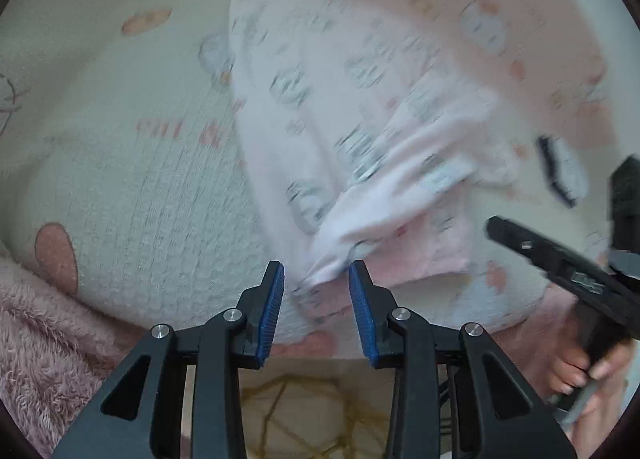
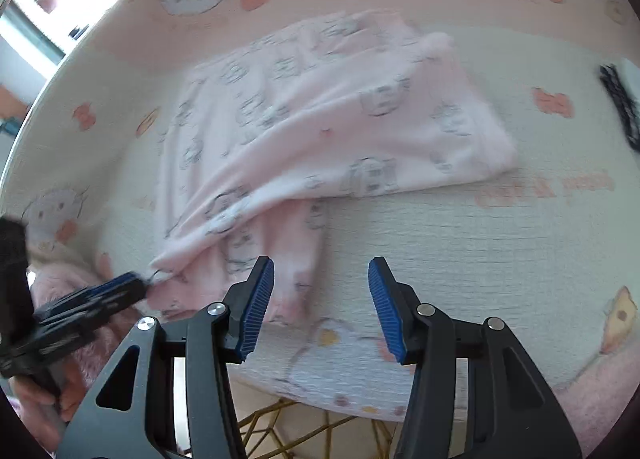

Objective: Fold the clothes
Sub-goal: 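Grasp a corner of the pink pants with the left gripper and lift it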

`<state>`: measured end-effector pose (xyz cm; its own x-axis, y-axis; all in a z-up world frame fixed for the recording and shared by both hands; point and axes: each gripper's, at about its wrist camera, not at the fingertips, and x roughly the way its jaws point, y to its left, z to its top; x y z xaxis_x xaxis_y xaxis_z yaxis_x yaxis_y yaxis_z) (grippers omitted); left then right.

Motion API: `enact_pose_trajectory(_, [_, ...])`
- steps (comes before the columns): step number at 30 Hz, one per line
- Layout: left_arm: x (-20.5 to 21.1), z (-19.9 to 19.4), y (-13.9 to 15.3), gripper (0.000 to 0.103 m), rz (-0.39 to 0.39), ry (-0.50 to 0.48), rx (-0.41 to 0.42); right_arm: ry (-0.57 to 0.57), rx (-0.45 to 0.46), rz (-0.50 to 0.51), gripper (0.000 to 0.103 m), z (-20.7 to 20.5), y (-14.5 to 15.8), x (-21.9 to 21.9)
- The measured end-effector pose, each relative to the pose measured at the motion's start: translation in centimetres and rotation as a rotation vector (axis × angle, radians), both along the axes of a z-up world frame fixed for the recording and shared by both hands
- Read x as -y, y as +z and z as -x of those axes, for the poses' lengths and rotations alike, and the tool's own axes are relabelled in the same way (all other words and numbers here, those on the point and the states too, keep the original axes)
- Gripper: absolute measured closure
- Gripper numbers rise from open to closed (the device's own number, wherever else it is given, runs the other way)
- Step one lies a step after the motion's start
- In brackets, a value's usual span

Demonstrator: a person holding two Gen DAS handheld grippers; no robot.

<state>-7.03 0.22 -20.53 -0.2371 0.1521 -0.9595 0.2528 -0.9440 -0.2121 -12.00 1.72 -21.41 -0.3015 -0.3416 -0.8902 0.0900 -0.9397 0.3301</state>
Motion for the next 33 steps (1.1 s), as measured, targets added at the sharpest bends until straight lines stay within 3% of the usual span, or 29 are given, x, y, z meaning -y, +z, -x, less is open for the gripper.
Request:
enact_pose_trajectory(2, [1.0, -0.3, -0.1, 0.058, -0.031, 0.051, 0.007, 0.005, 0.133, 0.030, 0.052, 0.7, -1.9, 1.2])
enact_pose_trajectory(4, [1.0, -0.4, 1.3, 0.058, 0.008, 0.049, -0.018, -0.089, 0.191, 0.014, 0.052, 0.9, -2.5, -0.1])
enact_pose_trajectory(7, [-0.5, 0.0, 4.2, 0.058, 0.106, -0.030, -0.130, -0.259, 0.160, 0.004, 0.052, 1.1, -1.4, -4.3])
enact_pose_trajectory(9, [-2.3, 1.2, 5.7, 0.058, 0.124, -0.115, -0.196, -0.359, 0.107, -0.011, 0.052, 1.3, 0.0, -7.4])
enact_pose_trajectory(12, [-6.2, 4.2, 6.5, 0.058, 0.065, -0.218, -0.223, -0.470, 0.051, -0.117, 0.052, 1.5, 0.8, -11.5])
enact_pose_trajectory(14, [-8.9, 6.3, 6.7, 0.058, 0.006, -0.280, -0.224, -0.525, 0.030, -0.131, 0.052, 1.5, 1.1, -13.2])
enact_pose_trajectory(18, [-15.5, 11.0, 5.8, 0.058, 0.034, -0.409, -0.231, -0.581, -0.009, -0.030, 0.052, 1.4, 2.1, -15.0])
enact_pose_trajectory(22, [-21.1, 13.6, 4.2, 0.058, 0.031, -0.512, -0.230, -0.602, 0.038, 0.029, 0.052, 1.2, 1.2, -16.7])
enact_pose_trajectory(26, [-24.6, 14.6, 2.9, 0.058, 0.027, -0.592, -0.243, -0.626, 0.074, 0.095, 0.052, 1.4, 0.4, -17.4])
enact_pose_trajectory(33, [-27.9, 15.4, 0.2, 0.060, 0.160, -0.702, -0.227, -0.702, 0.010, 0.099, 0.051, 2.2, 1.6, -20.1])
